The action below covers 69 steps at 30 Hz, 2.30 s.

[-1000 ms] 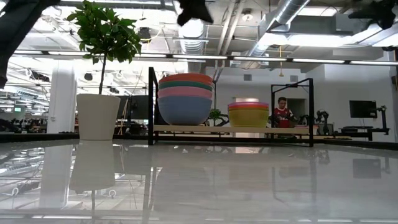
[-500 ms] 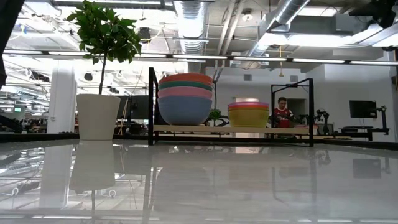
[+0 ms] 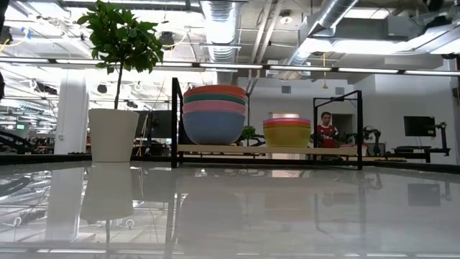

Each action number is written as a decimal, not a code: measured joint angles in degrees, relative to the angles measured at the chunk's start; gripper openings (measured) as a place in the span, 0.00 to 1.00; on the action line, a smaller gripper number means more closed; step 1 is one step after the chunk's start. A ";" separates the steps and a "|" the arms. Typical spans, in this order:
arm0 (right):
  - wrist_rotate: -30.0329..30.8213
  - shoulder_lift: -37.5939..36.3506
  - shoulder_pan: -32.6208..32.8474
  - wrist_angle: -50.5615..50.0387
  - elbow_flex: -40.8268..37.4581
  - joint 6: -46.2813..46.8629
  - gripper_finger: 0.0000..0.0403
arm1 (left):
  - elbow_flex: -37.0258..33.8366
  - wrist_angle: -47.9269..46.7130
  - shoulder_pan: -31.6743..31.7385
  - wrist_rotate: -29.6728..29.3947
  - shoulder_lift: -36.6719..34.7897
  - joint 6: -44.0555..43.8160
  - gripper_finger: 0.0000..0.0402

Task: Place and stack bowls onto a shelf
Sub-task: Return to Home Position

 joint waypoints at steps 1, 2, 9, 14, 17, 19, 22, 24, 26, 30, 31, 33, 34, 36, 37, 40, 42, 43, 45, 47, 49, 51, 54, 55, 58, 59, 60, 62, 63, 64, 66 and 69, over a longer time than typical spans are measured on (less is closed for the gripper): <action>-0.60 0.00 0.36 3.23 0.00 -2.50 0.60 | 0.00 2.36 -1.24 -0.54 -0.23 -0.23 0.00; -1.80 0.00 0.71 6.39 0.00 -5.16 0.60 | 0.00 4.90 -2.41 -0.73 -0.29 -0.48 0.00; -10.51 0.00 3.27 29.61 -3.48 -23.60 0.60 | -0.09 6.90 -11.95 -8.95 -2.26 -0.70 0.00; -8.11 -3.35 3.44 27.91 -3.99 -23.44 0.60 | -0.09 2.46 -15.65 -17.25 -5.06 0.66 0.00; -5.88 -7.92 3.45 28.28 -4.40 -23.32 0.60 | -0.09 -0.44 -15.21 -16.31 -7.89 0.95 0.00; -5.99 -11.55 3.43 28.41 -5.44 -23.71 0.60 | -0.08 -2.65 -14.00 -16.45 -9.96 0.74 0.00; -6.86 -16.83 3.38 30.61 -9.26 -25.19 0.60 | -0.04 -6.27 -13.17 -16.62 -12.34 0.42 0.00; -4.51 -16.62 3.74 30.91 -10.32 -26.97 0.60 | -0.04 -7.85 -12.91 -16.45 -13.34 0.01 0.00; -5.00 -16.68 2.62 27.78 -10.68 -27.07 0.60 | -0.04 -8.91 -12.78 -16.33 -13.76 0.04 0.00; -1.83 -16.76 2.94 20.86 -9.56 -23.77 0.60 | -0.04 -12.74 -12.62 -16.53 -14.60 -0.13 0.00; -1.32 -16.74 2.72 17.45 -8.54 -21.49 0.60 | -0.04 -14.15 -12.64 -16.87 -15.05 -0.62 0.00; -1.08 -16.84 2.14 14.20 -6.37 -17.70 0.60 | -0.09 -16.42 -12.67 -17.65 -15.48 -2.37 0.00; -1.29 -16.85 2.16 13.32 -6.27 -16.91 0.60 | -0.09 -16.23 -12.67 -17.81 -15.70 -2.87 0.00; -2.87 -16.78 2.76 11.64 -6.72 -16.36 0.60 | -0.09 -16.70 -12.93 -18.03 -16.07 -2.92 0.00; -3.78 -16.76 2.91 9.48 -7.01 -15.69 0.60 | -0.54 -16.70 -13.38 -18.16 -16.17 -2.54 0.00; -1.33 -16.83 3.25 3.27 -6.81 -11.85 0.60 | -4.98 -16.26 -13.77 -18.74 -18.02 -0.72 0.00; 0.31 -16.77 3.46 -1.32 -6.18 -8.72 0.60 | -8.42 -16.50 -12.65 -18.93 -20.53 -0.62 0.00; 0.31 -16.76 3.51 -2.79 -5.57 -7.52 0.60 | -9.74 -16.19 -11.61 -19.24 -22.02 -0.94 0.00; 0.06 -16.79 3.59 -3.12 -3.97 -6.55 0.60 | -11.74 -14.29 -9.66 -19.79 -26.27 -1.40 0.00; -1.94 -16.79 3.64 -2.85 -3.13 -8.32 0.60 | -14.79 -12.35 -8.78 -20.19 -31.43 -1.57 0.00; -3.94 -16.79 3.64 -1.64 -2.73 -11.51 0.60 | -19.78 -7.38 -8.65 -20.39 -36.73 -1.72 0.00; -7.21 -16.79 3.60 0.58 -2.68 -16.14 0.60 | -26.19 -3.26 -8.69 -19.11 -41.70 -1.43 0.00; -15.64 -16.76 4.16 3.61 -3.10 -22.99 0.60 | -37.64 -1.04 -8.69 -16.13 -48.86 -1.79 0.00; -17.03 -16.76 4.39 4.86 -3.04 -24.29 0.60 | -41.70 0.91 -8.69 -15.90 -51.32 -2.69 0.00; -18.20 -16.79 4.88 6.40 -2.62 -25.53 0.60 | -53.66 7.44 -8.71 -17.20 -59.34 -5.55 0.00; -18.38 -16.79 5.17 6.48 -2.62 -25.75 0.60 | -57.45 9.88 -8.71 -17.96 -61.90 -6.24 0.00; -18.45 -16.79 5.50 6.55 -2.62 -25.96 0.60 | -61.18 12.26 -8.67 -18.27 -64.48 -7.10 0.00; -18.45 -16.79 6.22 6.68 -2.63 -26.37 0.60 | -68.34 17.32 -8.68 -17.92 -69.25 -8.79 0.00; -18.60 -16.79 6.52 7.24 -2.86 -26.57 0.60 | -72.02 19.79 -8.69 -17.19 -71.38 -9.95 0.00; -19.03 -16.78 6.85 7.89 -3.08 -27.03 0.60 | -75.61 22.22 -8.69 -16.16 -73.53 -11.02 0.00; -20.16 -16.79 7.64 8.68 -3.50 -27.82 0.60 | -81.89 27.74 -8.69 -14.49 -77.67 -12.35 0.00; -21.22 -16.79 8.89 8.95 -3.82 -28.56 0.60 | -89.54 33.52 -8.67 -13.90 -83.06 -14.00 0.00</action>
